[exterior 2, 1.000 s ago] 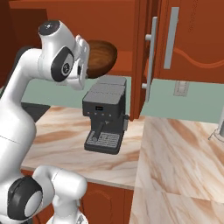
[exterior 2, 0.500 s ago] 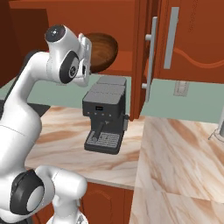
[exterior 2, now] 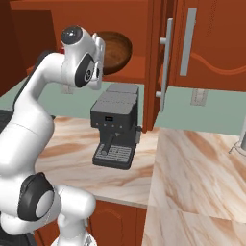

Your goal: Pick the mug and place it in the sink. Pick the bowl and place it in the open cabinet and then close the cabinet.

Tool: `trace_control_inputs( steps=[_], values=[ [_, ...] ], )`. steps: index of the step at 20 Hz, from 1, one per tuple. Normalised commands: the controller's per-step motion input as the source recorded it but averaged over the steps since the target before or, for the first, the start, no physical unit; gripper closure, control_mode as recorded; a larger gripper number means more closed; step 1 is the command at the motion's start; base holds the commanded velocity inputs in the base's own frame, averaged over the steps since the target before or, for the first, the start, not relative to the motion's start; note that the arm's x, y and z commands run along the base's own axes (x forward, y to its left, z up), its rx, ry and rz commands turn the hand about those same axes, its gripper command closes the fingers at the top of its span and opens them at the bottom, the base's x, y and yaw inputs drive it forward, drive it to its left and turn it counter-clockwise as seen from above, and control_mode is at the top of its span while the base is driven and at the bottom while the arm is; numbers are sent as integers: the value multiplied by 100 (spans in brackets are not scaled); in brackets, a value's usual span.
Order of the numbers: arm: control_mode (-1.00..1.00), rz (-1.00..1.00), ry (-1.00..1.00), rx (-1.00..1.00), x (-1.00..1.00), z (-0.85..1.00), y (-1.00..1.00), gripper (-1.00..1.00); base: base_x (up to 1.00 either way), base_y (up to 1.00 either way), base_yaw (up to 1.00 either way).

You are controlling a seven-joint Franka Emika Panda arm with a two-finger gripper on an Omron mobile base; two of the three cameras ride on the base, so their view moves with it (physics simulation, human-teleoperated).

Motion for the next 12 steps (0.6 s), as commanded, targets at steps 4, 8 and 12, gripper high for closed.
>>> trace_control_inputs(
  steps=[4, 8, 12],
  values=[
    [-100, 2, 0, 6, 38, 0, 0, 100, 0, 0, 0],
    [-100, 2, 0, 5, 43, -6, 1, 100, 0, 0, 0],
    [-100, 1, 0, 5, 39, -17, 0, 100, 0, 0, 0]
  ],
)
